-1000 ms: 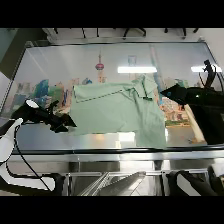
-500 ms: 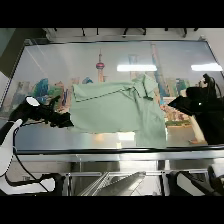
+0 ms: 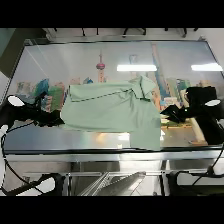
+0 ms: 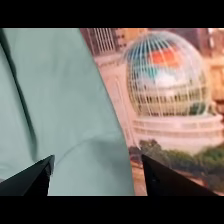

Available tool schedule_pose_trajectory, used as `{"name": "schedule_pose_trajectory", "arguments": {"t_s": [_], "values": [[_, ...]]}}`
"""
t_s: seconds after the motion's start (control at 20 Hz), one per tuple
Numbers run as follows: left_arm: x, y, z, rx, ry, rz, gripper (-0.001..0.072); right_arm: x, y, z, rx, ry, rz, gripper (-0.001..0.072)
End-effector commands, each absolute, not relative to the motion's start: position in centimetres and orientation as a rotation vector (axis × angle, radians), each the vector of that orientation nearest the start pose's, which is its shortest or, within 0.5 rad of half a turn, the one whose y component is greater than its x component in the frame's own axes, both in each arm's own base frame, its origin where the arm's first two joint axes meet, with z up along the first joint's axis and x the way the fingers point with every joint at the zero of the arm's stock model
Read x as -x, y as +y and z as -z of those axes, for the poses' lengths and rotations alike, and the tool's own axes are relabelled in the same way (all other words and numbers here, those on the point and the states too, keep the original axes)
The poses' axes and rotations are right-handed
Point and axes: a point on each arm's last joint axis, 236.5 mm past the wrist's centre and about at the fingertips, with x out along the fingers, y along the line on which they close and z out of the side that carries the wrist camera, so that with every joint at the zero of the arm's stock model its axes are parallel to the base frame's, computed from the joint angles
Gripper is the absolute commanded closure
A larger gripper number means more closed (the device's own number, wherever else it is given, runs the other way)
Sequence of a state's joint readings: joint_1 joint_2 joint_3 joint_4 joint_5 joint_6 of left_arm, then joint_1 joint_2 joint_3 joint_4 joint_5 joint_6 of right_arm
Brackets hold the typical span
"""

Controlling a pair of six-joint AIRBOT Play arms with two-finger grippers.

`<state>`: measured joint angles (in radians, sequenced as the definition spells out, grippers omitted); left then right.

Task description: Fold the shirts.

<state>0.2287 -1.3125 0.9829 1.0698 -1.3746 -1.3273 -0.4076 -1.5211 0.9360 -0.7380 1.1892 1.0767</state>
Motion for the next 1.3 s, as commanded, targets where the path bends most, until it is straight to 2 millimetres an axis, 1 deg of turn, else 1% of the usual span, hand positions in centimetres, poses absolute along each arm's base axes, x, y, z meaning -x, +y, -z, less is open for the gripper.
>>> {"name": "schedule_pose_trajectory", "arguments": {"t_s": [0.0, 0.05, 0.1, 0.15, 0.2, 0.25, 0.35, 0.4, 0.5, 0.6, 0.7, 0.75, 0.85, 0.95, 1.05, 1.15, 1.25], "values": [[-29.7, -4.5, 3.0, 0.488, 1.574, 0.315, 0.069, -36.9, 4.3, 10.2, -0.889, 1.345, -0.391, 0.0102], [-29.5, -4.5, 3.0, 0.489, 1.58, 0.318, 0.069, -36.9, 4.9, 10.7, -0.88, 1.357, -0.395, 0.0103], [-29.4, -4.6, 2.9, 0.489, 1.586, 0.321, 0.0691, -37.0, 5.3, 10.9, -0.868, 1.359, -0.397, 0.0123], [-29.2, -4.6, 2.9, 0.491, 1.592, 0.325, 0.0691, -37.1, 5.7, 10.8, -0.859, 1.359, -0.404, 0.0235], [-29.1, -4.7, 2.9, 0.491, 1.599, 0.328, 0.069, -37.0, 6.2, 10.4, -0.844, 1.353, -0.438, 0.0532], [-28.9, -4.7, 2.8, 0.492, 1.604, 0.332, 0.0691, -36.8, 6.8, 9.5, -0.83, 1.341, -0.491, 0.0677], [-28.7, -4.8, 2.1, 0.483, 1.594, 0.338, 0.0691, -36.0, 7.3, 7.0, -0.793, 1.331, -0.546, 0.0678], [-28.8, -4.8, 1.2, 0.47, 1.562, 0.337, 0.0691, -35.6, 7.2, 5.5, -0.749, 1.318, -0.561, 0.0678], [-29.1, -4.6, -1.3, 0.431, 1.466, 0.33, 0.0691, -34.9, 6.2, 1.8, -0.632, 1.267, -0.518, 0.0678], [-29.1, -4.6, -4.5, 0.397, 1.354, 0.315, 0.0691, -34.1, 5.2, -3.1, -0.531, 1.164, -0.447, 0.0678], [-29.1, -4.6, -8.6, 0.379, 1.232, 0.289, 0.0691, -33.1, 5.1, -8.6, -0.475, 1.023, -0.391, 0.0678], [-29.0, -4.6, -11.2, 0.357, 1.159, 0.285, 0.0691, -32.2, 5.0, -11.4, -0.446, 0.946, -0.364, 0.0678], [-28.8, -4.8, -16.6, 0.308, 1.021, 0.271, 0.0691, -29.8, 4.3, -15.8, -0.351, 0.838, -0.293, 0.0678], [-27.9, -4.5, -21.4, 0.18, 0.916, 0.24, 0.0691, -26.4, 3.2, -18.7, -0.23, 0.811, -0.223, 0.0678], [-26.1, -3.3, -25.4, 0.026, 0.853, 0.165, 0.0691, -23.6, 2.2, -22.0, -0.149, 0.786, -0.145, 0.0678], [-23.7, -1.7, -29.1, -0.113, 0.808, 0.097, 0.0691, -21.1, 2.5, -25.3, -0.086, 0.763, -0.145, 0.0678], [-21.8, -1.3, -33.6, -0.148, 0.712, 0.071, 0.0692, -19.3, 2.3, -28.5, -0.039, 0.733, -0.118, 0.0678]]}}
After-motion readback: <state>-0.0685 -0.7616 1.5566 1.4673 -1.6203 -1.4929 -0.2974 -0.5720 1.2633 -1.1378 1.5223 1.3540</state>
